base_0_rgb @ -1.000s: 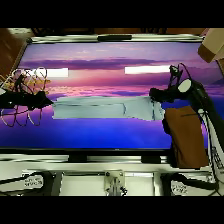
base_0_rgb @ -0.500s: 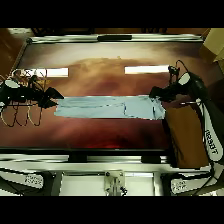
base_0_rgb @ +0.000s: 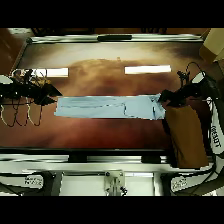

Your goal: Fold the shirts.

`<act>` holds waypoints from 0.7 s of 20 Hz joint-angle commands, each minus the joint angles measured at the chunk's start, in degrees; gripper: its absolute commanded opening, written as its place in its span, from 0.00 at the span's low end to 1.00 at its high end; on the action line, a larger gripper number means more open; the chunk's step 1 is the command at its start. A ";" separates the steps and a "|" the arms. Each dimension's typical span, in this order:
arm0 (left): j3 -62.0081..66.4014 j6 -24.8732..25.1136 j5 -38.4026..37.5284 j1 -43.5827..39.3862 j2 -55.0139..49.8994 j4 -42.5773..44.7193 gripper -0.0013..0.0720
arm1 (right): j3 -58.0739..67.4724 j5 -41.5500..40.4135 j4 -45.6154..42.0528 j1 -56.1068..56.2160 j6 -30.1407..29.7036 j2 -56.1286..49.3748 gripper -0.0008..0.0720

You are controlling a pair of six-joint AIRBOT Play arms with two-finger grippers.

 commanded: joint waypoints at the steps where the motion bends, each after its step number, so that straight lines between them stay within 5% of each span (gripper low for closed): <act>1: 0.07 -0.04 -0.92 -0.94 2.01 -0.02 0.91 | 0.11 0.85 5.79 -0.37 -1.95 -3.28 0.92; 7: 0.07 0.22 -0.92 -4.92 3.50 0.00 0.91 | 0.11 -0.98 10.78 -0.37 -2.71 -6.49 0.92; 14: 0.07 0.22 -1.42 -7.41 3.63 0.00 0.91 | 3.34 2.54 2.82 2.95 -4.87 -5.73 0.92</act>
